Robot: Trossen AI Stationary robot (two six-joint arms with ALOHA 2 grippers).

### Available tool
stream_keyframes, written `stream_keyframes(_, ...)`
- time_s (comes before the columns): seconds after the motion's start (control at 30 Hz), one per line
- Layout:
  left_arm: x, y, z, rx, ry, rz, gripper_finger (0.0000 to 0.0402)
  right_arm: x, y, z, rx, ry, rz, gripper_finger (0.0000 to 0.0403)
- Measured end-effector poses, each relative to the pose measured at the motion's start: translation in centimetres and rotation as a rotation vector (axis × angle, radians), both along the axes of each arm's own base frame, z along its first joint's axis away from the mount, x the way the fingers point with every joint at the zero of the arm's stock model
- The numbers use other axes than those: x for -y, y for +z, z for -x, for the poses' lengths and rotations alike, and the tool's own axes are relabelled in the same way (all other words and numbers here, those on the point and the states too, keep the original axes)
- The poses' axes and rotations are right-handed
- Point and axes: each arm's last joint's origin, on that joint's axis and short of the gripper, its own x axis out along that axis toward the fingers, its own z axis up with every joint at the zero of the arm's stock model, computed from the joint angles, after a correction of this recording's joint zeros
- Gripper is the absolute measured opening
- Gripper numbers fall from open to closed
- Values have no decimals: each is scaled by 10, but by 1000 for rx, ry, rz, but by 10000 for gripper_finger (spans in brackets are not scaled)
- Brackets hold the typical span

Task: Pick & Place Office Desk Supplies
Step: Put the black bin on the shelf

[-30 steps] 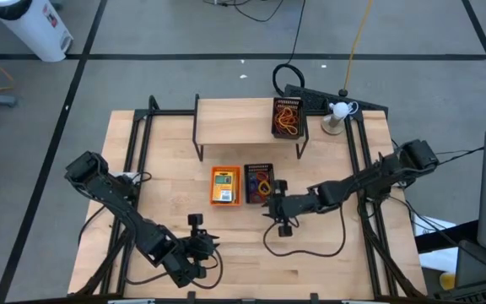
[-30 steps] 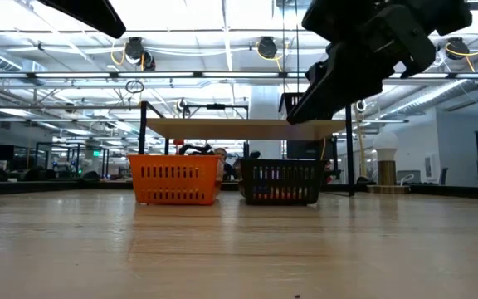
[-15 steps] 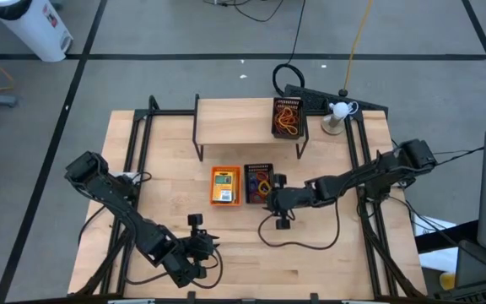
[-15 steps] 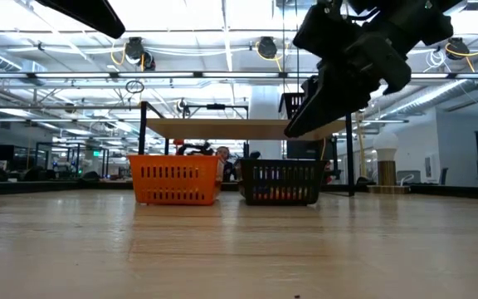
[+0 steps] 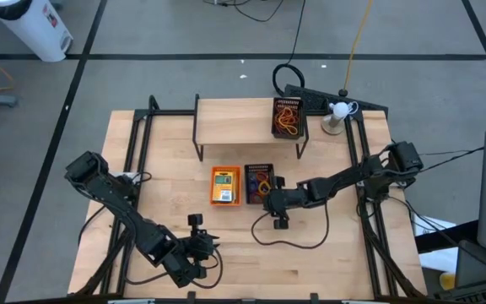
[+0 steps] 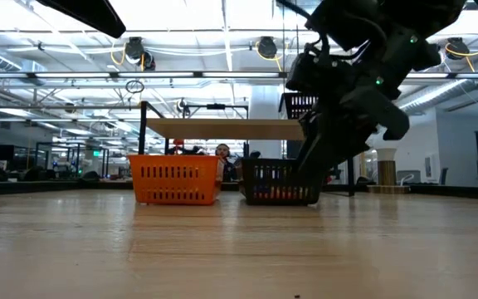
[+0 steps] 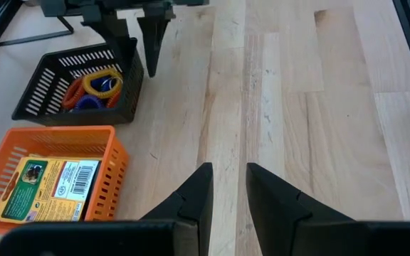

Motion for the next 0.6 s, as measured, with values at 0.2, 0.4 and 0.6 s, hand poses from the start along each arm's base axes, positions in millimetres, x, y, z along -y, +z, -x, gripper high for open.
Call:
stream_keyframes(0.2, 0, 0, 0, 0, 0, 0, 88, 5, -1, -1, 0, -57, -8, 106)
stream_keyframes(0.4, 0, 0, 0, 0, 0, 0, 88, 5, 1, 0, 7, -51, 3, 11)
stream_keyframes(0.6, 0, 0, 0, 1, 1, 1, 88, 1, 17, 2, 41, -48, -4, 3)
